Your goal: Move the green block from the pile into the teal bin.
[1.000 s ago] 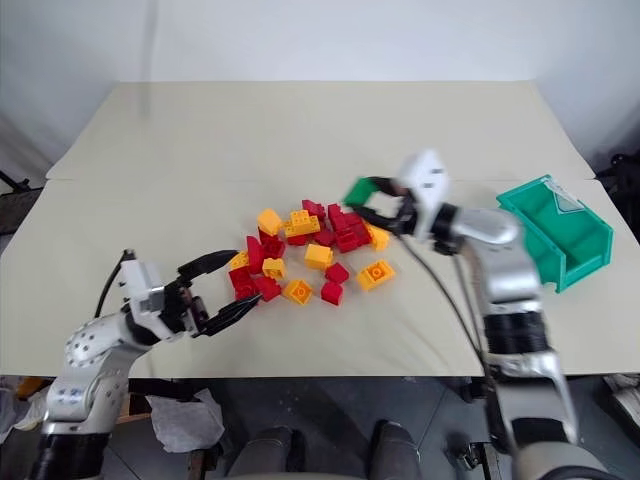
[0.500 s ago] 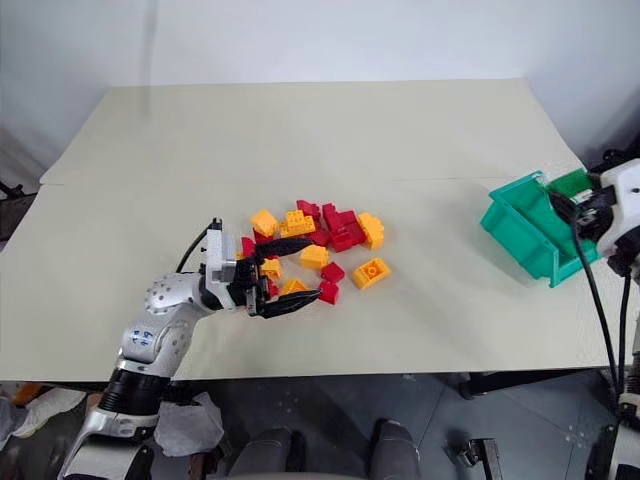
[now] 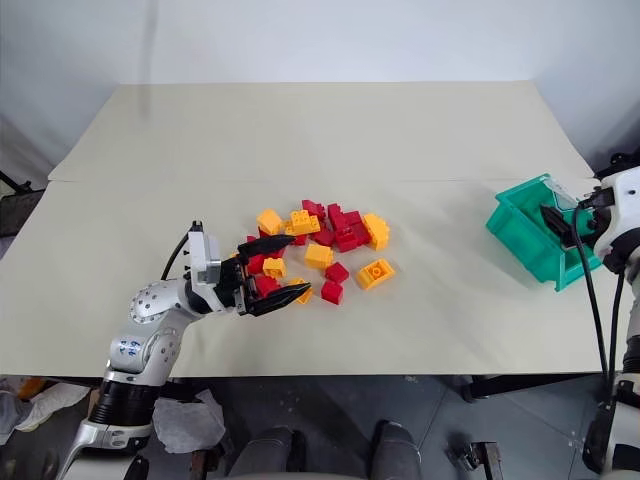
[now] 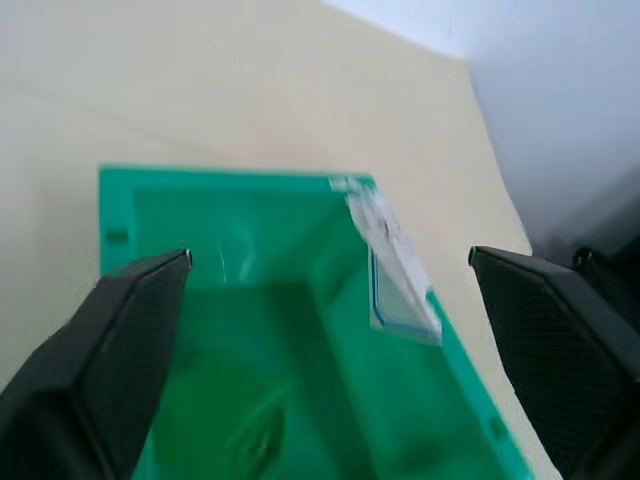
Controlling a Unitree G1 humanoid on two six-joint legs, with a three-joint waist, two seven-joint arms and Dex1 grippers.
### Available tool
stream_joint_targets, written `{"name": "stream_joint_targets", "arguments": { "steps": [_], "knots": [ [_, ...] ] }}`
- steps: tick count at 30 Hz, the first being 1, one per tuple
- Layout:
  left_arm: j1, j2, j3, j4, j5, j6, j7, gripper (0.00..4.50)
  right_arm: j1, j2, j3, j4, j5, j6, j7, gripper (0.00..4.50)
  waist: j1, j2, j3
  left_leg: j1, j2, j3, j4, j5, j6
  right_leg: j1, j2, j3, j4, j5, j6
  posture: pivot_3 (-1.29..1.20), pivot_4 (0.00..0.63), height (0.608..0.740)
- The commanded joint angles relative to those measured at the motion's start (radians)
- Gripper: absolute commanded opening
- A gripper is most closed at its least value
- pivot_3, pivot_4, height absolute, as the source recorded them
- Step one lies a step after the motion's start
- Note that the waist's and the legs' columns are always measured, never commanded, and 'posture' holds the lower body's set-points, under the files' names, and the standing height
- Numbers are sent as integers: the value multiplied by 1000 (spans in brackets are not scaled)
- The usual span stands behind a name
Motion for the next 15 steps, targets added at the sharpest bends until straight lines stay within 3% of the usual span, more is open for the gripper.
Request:
{"name": "stream_joint_targets", "arguments": {
  "steps": [1,7,9,15],
  "knots": [
    [9,19,31,-28,-7,-10,10,4500,14,-37,-48,-55,53,-66,55,4476,0,0,0,0,0,0,0,0,0,0,0,0,0,0,0,0,150,740],
    [44,84,104,9,22,-49,28,4500,163,34,-72,-335,255,-168,308,4476,-4,0,0,1,0,0,-1,0,0,0,0,-1,0,0,0,0,150,740],
    [70,124,138,31,39,-74,25,4500,240,74,-67,-445,336,-121,352,4476,-6,0,0,1,1,-1,-2,0,0,0,1,-1,0,0,0,0,150,740],
    [136,210,212,95,82,-150,32,4500,466,131,20,-671,401,-91,471,4476,6,0,0,1,1,-1,-1,0,0,1,0,-1,0,0,0,0,150,740]
  ]
}}
